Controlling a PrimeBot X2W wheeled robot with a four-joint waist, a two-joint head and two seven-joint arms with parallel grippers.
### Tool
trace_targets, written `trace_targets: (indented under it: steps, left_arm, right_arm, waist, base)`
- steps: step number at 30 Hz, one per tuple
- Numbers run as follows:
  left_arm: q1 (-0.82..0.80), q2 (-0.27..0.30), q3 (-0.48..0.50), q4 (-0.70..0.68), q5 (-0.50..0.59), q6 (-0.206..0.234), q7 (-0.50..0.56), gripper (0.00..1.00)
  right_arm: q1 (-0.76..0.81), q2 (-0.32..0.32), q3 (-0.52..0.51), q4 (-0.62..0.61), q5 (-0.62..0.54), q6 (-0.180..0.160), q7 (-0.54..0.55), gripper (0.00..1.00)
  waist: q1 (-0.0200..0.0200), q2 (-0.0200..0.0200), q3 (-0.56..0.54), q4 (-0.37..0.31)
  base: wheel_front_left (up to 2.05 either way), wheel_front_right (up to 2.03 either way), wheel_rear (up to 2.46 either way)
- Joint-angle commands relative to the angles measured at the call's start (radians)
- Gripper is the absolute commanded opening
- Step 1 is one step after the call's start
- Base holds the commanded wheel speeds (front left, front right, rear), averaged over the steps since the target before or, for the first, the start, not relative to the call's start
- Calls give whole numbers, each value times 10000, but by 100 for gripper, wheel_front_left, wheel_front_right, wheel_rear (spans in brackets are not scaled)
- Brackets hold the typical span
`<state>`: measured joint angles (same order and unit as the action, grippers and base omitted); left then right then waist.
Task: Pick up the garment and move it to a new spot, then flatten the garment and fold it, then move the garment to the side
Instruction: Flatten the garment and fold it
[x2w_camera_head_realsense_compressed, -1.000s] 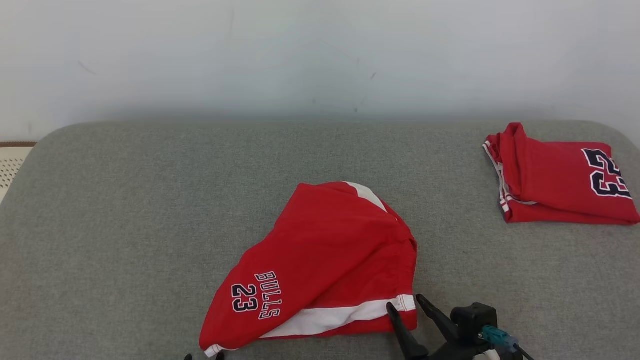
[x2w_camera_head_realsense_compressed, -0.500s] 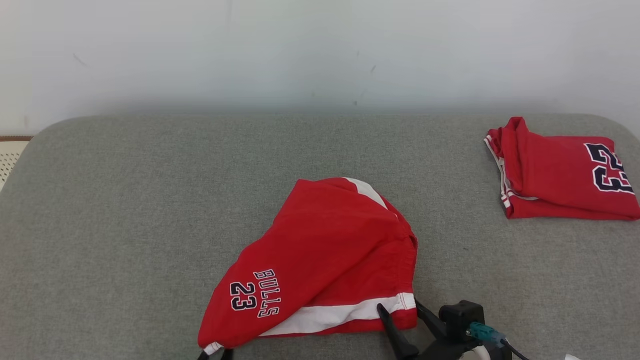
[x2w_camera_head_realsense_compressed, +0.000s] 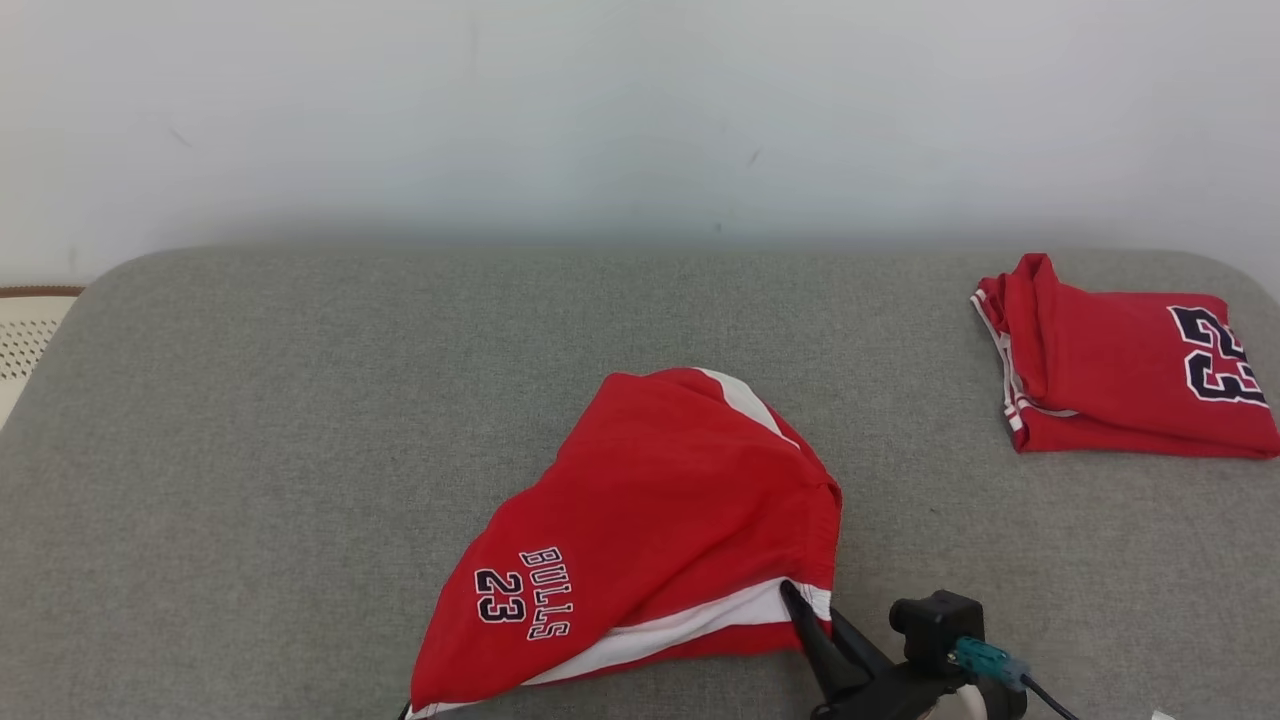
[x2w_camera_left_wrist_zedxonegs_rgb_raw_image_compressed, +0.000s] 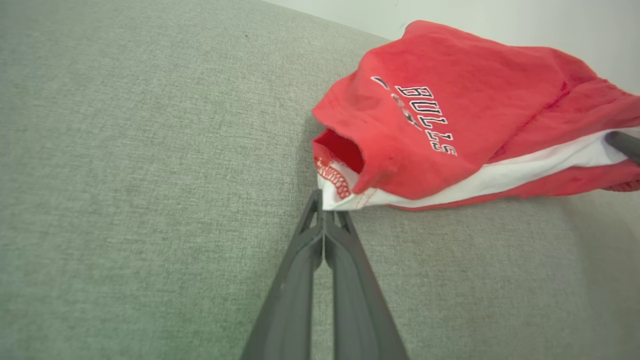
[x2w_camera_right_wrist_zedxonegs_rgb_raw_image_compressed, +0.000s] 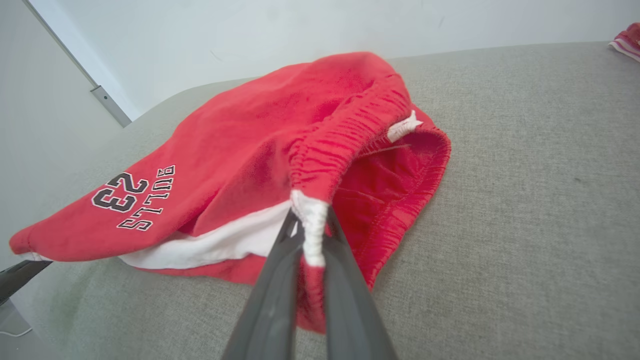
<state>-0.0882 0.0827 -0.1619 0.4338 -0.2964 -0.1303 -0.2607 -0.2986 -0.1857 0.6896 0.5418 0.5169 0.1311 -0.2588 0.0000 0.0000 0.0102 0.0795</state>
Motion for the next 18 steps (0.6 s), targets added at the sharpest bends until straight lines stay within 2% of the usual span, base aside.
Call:
trace_targets:
  steps: [1,8,11,13,18]
  left_arm:
    - [229,97,9,-194,185,2,-40,0]
    - [1157,404,-267,-1723,108,3,-41,0]
    - [1300,700,-321,-2426,140,3,-24,0]
    - [1053,911,-305,-3204,114,3,204,0]
    - [98,1369,-278,-4209,14,4,836,0]
  right_arm:
    - [139,-159,-37,-141,74,-7,-57,0]
    - [786,-688,-168,-1645,731,-7,155,0]
    - [912,-1025,-298,-2385,991,-7,465,0]
    - [972,-1197,-448,-3141,1415,-7,775,0]
    - [334,-1470,-598,-3968,1779,-7,1241,0]
  waist:
    - [0,0,-97,43]
    - [0,0,-268,39]
    - [0,0,-292,-9]
    - [0,0,-302,-77]
    - [0,0,-153,-222]
  base:
    - [0,0,0]
    - [0,0,0]
    - [0,0,0]
    - [0,0,0]
    - [0,0,0]
